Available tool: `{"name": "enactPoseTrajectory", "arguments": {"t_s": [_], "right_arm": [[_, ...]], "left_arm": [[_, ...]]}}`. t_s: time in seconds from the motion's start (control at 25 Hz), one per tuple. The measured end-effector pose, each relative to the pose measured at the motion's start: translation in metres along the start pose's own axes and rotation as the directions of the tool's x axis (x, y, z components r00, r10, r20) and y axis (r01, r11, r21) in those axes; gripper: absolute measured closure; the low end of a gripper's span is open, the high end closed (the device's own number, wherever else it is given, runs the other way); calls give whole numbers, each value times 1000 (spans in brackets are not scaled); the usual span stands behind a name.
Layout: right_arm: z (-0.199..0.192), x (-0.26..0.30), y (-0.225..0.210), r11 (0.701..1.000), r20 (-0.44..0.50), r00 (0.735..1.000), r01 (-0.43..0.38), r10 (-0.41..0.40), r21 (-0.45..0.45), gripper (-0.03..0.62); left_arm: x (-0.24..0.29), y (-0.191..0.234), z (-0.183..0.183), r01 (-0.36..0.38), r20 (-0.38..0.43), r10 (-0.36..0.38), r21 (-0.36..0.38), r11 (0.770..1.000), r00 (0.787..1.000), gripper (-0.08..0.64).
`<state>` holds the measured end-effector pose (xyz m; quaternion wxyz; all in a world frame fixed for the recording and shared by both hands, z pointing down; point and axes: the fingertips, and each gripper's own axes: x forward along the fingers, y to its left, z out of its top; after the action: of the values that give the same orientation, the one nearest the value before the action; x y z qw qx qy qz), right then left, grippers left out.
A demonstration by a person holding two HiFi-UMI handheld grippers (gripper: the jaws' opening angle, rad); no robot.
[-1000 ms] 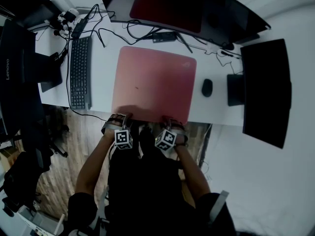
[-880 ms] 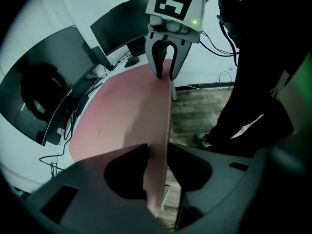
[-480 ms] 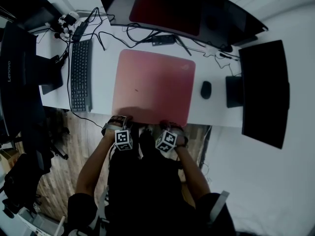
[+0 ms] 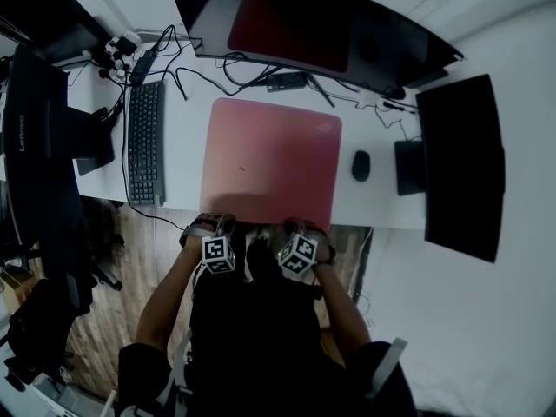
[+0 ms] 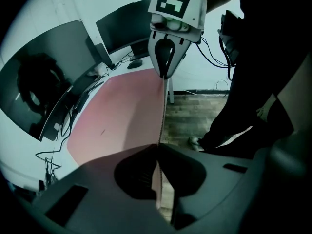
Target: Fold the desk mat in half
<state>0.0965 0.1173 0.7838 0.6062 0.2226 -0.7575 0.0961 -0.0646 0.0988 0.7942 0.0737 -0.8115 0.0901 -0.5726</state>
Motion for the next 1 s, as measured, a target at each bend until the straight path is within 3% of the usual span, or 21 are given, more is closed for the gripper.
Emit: {"name": "enactPoseTrajectory", "arguments": {"t_s": [0.32, 0.6, 1.0], "right_arm": [[14, -20, -21, 998, 18, 999, 29, -31, 63, 574], [28, -37, -50, 988, 36, 995, 84, -90, 129, 574], [48, -59, -92, 960, 22, 982, 177, -186, 217, 574]], "left_arm": [[-31, 34, 14, 6, 49, -2, -79, 997, 999, 541], [-52, 66, 29, 5, 87, -2, -39, 999, 996, 543], [-72, 110, 44, 24, 144, -17, -49, 999, 989, 542]]}}
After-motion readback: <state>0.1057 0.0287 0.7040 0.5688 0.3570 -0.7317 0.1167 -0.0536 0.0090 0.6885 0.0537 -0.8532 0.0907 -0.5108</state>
